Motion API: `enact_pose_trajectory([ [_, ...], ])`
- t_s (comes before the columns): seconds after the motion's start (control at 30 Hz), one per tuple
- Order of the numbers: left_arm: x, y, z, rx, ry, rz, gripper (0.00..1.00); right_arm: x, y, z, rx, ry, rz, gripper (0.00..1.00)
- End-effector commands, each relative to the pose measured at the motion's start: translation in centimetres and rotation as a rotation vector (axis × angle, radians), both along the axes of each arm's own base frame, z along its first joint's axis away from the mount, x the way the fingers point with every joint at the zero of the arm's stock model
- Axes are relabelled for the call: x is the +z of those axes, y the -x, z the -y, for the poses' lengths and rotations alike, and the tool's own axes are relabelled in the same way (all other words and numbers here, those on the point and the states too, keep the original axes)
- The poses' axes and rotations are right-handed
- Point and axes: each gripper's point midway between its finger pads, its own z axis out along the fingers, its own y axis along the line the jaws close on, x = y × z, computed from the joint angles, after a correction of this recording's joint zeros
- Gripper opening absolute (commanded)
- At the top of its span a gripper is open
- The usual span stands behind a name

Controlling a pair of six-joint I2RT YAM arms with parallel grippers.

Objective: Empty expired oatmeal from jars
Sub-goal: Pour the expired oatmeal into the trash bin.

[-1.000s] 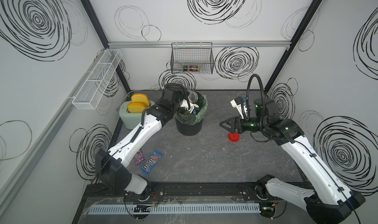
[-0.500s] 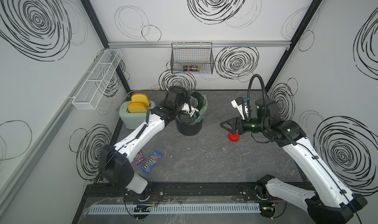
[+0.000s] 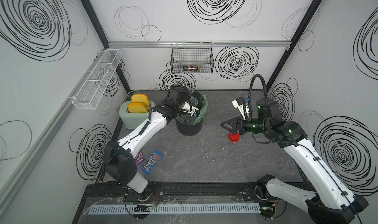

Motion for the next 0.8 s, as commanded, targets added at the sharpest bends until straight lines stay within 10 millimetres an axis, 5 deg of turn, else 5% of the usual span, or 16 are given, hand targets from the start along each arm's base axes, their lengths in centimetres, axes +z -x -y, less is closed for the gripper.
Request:
enact_pose_trajectory([
  [0.0,3.9,-1.0,0.5,-0.126,-0.194,0.145,0.0,0.3,0.3,0.2,0.004,0.003,0.025,0.67],
  [0.07,4.1,-1.2,0.8,-0.135,-0.19,0.148,0.0,0.3,0.1,0.3,0.001,0.001,0.026,0.67],
  [0.23,0.5,-0.8,1.0,-0.157,-0.222,0.076,0.0,0.3,-0.1,0.2,0.003,-0.001,0.024,0.67],
  [0.57,3.3,-0.8,0.3,-0.115,-0.142,0.114,0.0,0.3,-0.1,0.3,-0.003,0.002,0.03,0.67],
  [0.67,-0.9,0.8,1.0,-0.163,-0.188,0.028,0.0,0.1,-0.2,0.2,0.001,-0.001,0.02,0.67],
  [0.77,0.5,-0.7,-0.1,-0.091,-0.151,0.081,0.0,0.5,-0.1,0.2,-0.001,-0.004,0.028,0.67],
])
